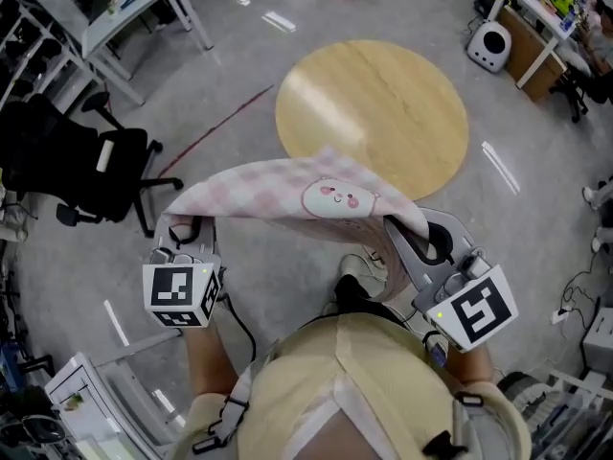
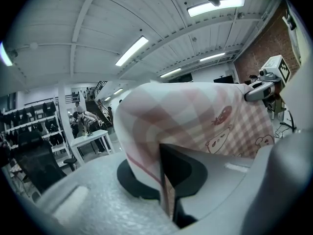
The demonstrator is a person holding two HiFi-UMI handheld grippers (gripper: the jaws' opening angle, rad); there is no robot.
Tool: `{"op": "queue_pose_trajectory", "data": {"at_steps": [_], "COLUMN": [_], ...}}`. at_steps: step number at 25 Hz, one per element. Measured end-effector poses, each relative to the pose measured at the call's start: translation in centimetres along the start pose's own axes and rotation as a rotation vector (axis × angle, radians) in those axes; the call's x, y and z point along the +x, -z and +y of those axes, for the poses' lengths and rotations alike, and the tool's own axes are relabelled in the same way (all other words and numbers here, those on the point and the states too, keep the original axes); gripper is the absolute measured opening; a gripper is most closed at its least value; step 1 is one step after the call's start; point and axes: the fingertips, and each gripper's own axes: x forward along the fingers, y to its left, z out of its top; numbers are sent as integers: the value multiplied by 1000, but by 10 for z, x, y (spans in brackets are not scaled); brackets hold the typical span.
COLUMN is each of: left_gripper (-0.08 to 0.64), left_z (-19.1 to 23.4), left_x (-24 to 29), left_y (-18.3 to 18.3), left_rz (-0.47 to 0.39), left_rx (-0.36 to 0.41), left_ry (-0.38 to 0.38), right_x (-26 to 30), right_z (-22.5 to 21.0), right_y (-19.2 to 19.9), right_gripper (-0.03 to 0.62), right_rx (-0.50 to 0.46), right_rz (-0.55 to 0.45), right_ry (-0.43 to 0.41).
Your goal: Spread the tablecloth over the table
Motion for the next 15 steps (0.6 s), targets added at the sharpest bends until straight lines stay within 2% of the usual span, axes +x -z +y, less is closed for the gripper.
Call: {"op": "queue_pose_trajectory", "data": {"at_steps": [5, 15], "left_gripper": [8, 8], "left_z": [-1, -26], "left_x": [49, 142], "left_y": [-36, -98], "left_rz": [-13, -100], "left_rx": [60, 91], "left_ry": [3, 23], "right_x": [8, 8], "right_z": [-49, -139], "right_y": [-15, -9], "right_gripper": [9, 11], "right_rx": [-14, 6], "right_rz": [-42, -61], "right_ry": [40, 143]}}
